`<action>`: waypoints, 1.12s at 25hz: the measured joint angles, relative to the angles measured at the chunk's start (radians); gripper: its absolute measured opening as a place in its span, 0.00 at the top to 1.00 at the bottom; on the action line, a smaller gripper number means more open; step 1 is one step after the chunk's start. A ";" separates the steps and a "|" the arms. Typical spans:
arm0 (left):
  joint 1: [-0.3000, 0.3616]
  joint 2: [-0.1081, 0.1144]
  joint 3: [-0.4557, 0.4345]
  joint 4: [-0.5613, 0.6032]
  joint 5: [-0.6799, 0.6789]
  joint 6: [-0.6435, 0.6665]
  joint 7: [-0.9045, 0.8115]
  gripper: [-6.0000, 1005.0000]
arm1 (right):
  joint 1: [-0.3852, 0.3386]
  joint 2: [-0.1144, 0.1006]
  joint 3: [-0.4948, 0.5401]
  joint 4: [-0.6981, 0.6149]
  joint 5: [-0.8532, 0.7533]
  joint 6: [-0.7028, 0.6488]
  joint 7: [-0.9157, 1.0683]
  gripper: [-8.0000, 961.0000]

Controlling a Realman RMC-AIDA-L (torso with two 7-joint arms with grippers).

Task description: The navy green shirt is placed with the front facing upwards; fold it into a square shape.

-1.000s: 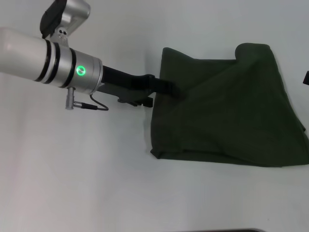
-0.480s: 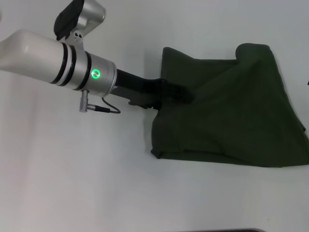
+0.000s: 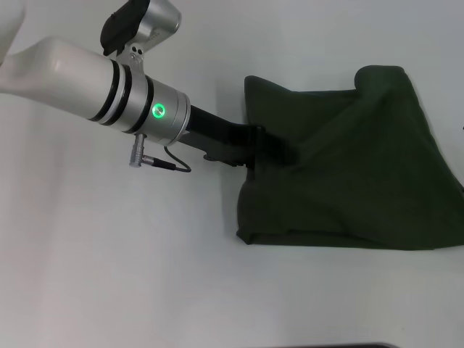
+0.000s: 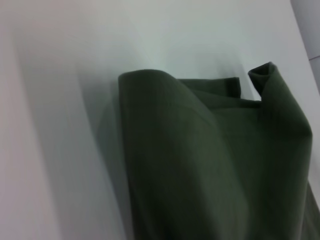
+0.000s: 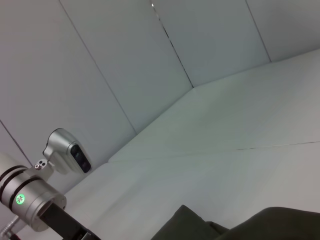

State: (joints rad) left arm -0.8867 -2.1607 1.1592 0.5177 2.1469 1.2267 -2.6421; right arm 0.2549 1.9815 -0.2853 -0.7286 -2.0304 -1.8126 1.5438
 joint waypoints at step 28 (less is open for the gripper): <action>0.059 0.015 -0.053 0.045 -0.006 0.069 0.013 0.99 | 0.005 0.009 0.015 0.003 0.001 -0.002 0.003 0.20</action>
State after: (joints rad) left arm -0.8274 -2.1455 1.1058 0.5625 2.1405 1.2954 -2.6293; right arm 0.2596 1.9905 -0.2700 -0.7256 -2.0293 -1.8146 1.5471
